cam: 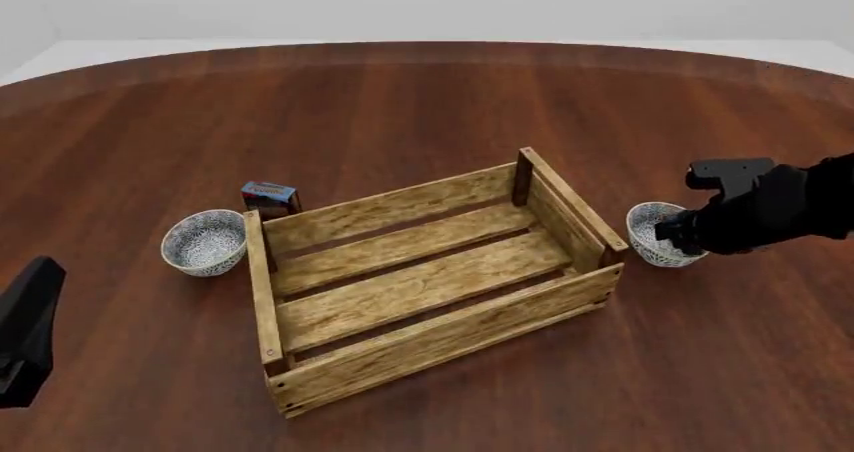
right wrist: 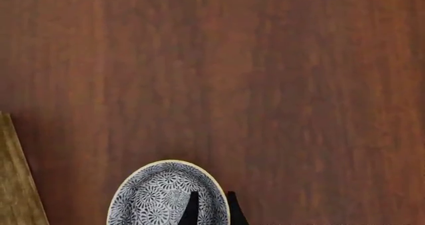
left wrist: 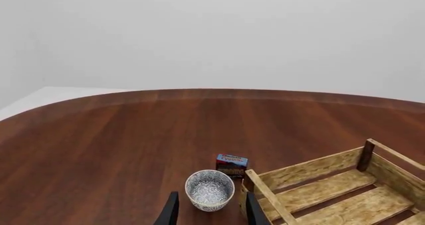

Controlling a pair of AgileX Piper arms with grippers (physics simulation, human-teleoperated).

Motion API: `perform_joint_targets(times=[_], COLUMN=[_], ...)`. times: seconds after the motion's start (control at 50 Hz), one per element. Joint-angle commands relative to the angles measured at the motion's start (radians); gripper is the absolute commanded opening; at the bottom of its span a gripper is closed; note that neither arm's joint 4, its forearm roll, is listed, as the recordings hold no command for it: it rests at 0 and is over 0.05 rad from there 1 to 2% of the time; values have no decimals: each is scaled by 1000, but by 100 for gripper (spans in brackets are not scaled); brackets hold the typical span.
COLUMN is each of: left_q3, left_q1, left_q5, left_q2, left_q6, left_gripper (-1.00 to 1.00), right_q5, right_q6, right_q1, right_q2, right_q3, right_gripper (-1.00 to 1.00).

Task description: Stack the right bowl on the left bowl and place them in the tray.

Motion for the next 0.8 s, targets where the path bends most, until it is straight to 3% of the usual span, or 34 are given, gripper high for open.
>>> perform_joint_targets(times=[0.02, 0.66, 0.8], left_q3=[1, -7, -10], left_q1=[-2, -1, -6], left_q5=[-1, 1, 2], left_q2=[0, 0, 0], left_q6=[-4, -10, -6], left_gripper=[100, 100, 100], right_q5=[6, 155, 189], right_q6=[3, 39, 69], right_q1=[-4, 27, 55], right_q2=[36, -316, -429], right_q3=[18, 15, 7], right_gripper=[-100, -100, -100])
